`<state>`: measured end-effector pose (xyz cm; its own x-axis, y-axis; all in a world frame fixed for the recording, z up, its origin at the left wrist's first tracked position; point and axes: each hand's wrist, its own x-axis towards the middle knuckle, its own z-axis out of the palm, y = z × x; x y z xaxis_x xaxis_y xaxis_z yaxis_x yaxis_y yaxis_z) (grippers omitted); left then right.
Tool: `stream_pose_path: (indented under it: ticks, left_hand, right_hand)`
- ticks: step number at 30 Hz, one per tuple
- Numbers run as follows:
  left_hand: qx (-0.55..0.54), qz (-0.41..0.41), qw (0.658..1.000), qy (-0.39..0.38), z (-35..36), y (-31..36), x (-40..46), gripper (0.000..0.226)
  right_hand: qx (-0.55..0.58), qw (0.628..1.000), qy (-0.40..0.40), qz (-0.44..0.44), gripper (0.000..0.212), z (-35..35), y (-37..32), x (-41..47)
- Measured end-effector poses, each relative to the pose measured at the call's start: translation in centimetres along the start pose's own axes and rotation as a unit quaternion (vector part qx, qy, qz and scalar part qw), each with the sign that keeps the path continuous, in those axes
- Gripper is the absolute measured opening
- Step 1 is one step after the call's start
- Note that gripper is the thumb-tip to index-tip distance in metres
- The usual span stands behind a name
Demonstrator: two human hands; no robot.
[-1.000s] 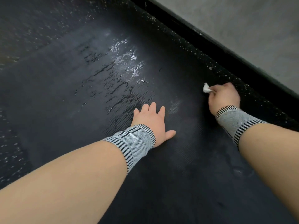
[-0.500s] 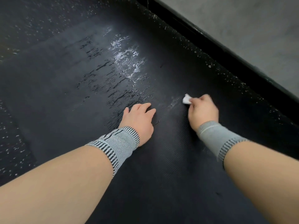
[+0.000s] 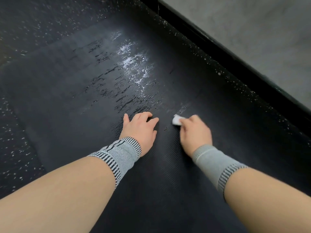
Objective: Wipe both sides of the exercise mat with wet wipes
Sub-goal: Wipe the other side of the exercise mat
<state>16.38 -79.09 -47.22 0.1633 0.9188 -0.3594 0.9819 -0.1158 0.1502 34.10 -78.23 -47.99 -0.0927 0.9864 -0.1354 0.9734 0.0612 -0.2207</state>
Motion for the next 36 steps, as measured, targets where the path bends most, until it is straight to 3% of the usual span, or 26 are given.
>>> stream_pose_path:
  ticks: [2,4,8,10,12,15,17,19,21,23,25,28,30,32,34,36]
  left_hand:
    - [-0.002,0.002,1.0,-0.004,0.0,-0.1,-0.3,0.051]
    - [0.007,0.009,1.0,-0.013,-0.2,-0.4,-0.7,0.052]
    - [0.035,0.011,0.999,-0.022,-0.4,-1.8,-1.7,0.052]
    - [0.043,0.008,0.999,-0.025,-0.5,-2.6,-2.2,0.052]
    - [0.049,0.01,0.998,-0.029,-0.5,-3.0,-2.5,0.052]
    - [0.076,0.025,0.996,-0.034,-0.6,-3.2,-2.8,0.051]
    - [0.098,0.044,0.993,-0.049,-1.0,-3.5,-2.9,0.052]
    - [0.122,0.066,0.987,-0.076,-1.5,-4.3,-3.1,0.054]
    - [0.147,0.075,0.982,-0.094,-2.1,-5.3,-3.3,0.057]
    - [0.151,0.062,0.982,-0.097,-2.3,-6.3,-3.7,0.058]
    - [0.125,0.035,0.987,-0.09,-2.1,-7.2,-4.4,0.058]
    - [0.069,-0.013,0.995,-0.072,-1.3,-8.1,-5.6,0.057]
    - [0.042,-0.043,0.997,-0.057,-0.7,-8.5,-6.5,0.057]
    - [0.026,-0.064,0.997,-0.041,-0.2,-9.0,-7.5,0.057]
    - [0.023,-0.076,0.996,-0.029,0.3,-9.7,-8.4,0.057]
    - [0.022,-0.089,0.996,-0.018,0.7,-10.6,-9.1,0.057]
  right_hand:
    - [0.021,0.992,-0.033,-0.122,0.026,0.1,-0.7,-1.6]
    - [0.011,0.987,-0.033,-0.156,0.027,-0.4,0.6,-0.6]
    - [-0.003,0.998,0.015,0.067,0.03,-0.9,3.0,1.9]
    - [0.008,0.993,0.028,0.115,0.03,-0.2,1.5,1.3]
    - [-0.001,0.998,0.012,0.058,0.03,0.6,-0.9,-0.5]
    - [0.01,0.99,-0.06,-0.128,0.031,0.9,-3.0,-3.0]
    - [-0.011,0.982,-0.081,-0.169,0.033,0.1,-2.0,-2.2]
    - [-0.047,0.991,-0.065,-0.104,0.033,-0.5,-0.6,-0.8]
    - [-0.026,0.999,-0.034,0.017,0.032,-0.6,-0.1,0.0]
    - [-0.003,0.996,-0.017,0.083,0.032,0.0,-1.4,-0.6]
    - [0.0,0.999,-0.023,0.04,0.03,1.0,-3.7,-2.5]
    - [0.006,0.987,-0.077,-0.144,0.032,2.0,-6.1,-5.5]
    - [-0.014,0.977,-0.093,-0.19,0.032,1.8,-5.5,-5.0]
    - [-0.041,0.99,-0.062,-0.116,0.031,1.3,-4.0,-3.6]
    - [-0.022,0.999,-0.022,0.019,0.031,0.8,-2.9,-2.6]
    - [-0.011,0.998,-0.003,0.065,0.029,1.0,-3.8,-3.1]
